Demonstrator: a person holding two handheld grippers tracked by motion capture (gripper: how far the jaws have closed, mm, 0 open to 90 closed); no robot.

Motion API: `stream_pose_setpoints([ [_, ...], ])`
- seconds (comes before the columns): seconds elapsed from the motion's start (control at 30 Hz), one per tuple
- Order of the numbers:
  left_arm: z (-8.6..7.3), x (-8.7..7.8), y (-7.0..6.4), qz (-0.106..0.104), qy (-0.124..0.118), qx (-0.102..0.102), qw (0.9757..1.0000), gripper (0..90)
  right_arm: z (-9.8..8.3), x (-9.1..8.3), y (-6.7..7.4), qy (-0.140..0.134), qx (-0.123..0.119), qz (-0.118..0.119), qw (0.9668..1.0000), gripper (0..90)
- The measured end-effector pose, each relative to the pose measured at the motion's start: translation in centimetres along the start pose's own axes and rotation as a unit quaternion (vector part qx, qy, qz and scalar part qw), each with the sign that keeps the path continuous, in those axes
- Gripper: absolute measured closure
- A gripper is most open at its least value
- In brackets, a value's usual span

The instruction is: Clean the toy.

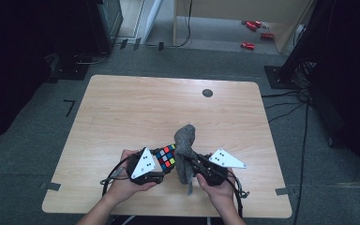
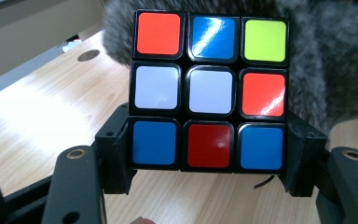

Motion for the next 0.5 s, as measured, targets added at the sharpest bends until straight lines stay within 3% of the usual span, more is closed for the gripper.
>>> stream_pose_setpoints([
  [0.1, -0.3, 0.2, 0.0, -0.001, 0.005, 0.000, 1.0000, 35.1, 0.1, 0.0, 0.3, 0.002, -0.003, 0.001, 1.0000, 80.9],
  [0.23, -0.6, 0.7, -0.5, -0.006, 0.011, 0.003, 0.9999, 35.1, 0.7, -0.1, 1.4, -0.007, -0.026, 0.014, 0.9995, 80.7],
  [0.3, -0.7, 1.1, -0.6, -0.010, 0.015, 0.001, 0.9998, 35.1, 0.7, -0.2, 1.3, -0.008, -0.037, 0.016, 0.9992, 80.6],
  [0.37, -0.8, 1.4, -0.8, -0.021, 0.025, -0.009, 0.9994, 35.2, 0.2, -0.2, 0.6, -0.003, -0.024, 0.019, 0.9995, 80.5],
  [0.47, -0.4, 1.1, -0.7, -0.036, 0.015, -0.030, 0.9988, 35.1, -1.0, -0.1, -1.0, -0.002, 0.014, 0.012, 0.9998, 80.6],
  [0.5, -0.4, 1.1, -0.7, -0.036, 0.015, -0.030, 0.9988, 35.1, -1.0, -0.1, -1.0, -0.002, 0.014, 0.012, 0.9998, 80.6],
])
Point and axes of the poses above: each handheld gripper's, and its own axes: x roughly forward along the jaws, z roughly out of its top, y roughly to its left, the point moved 10 cm from there along x, roughly forward along the jaws, and after that the axes turned 4 degrees about -x, right-handed, at the moved point
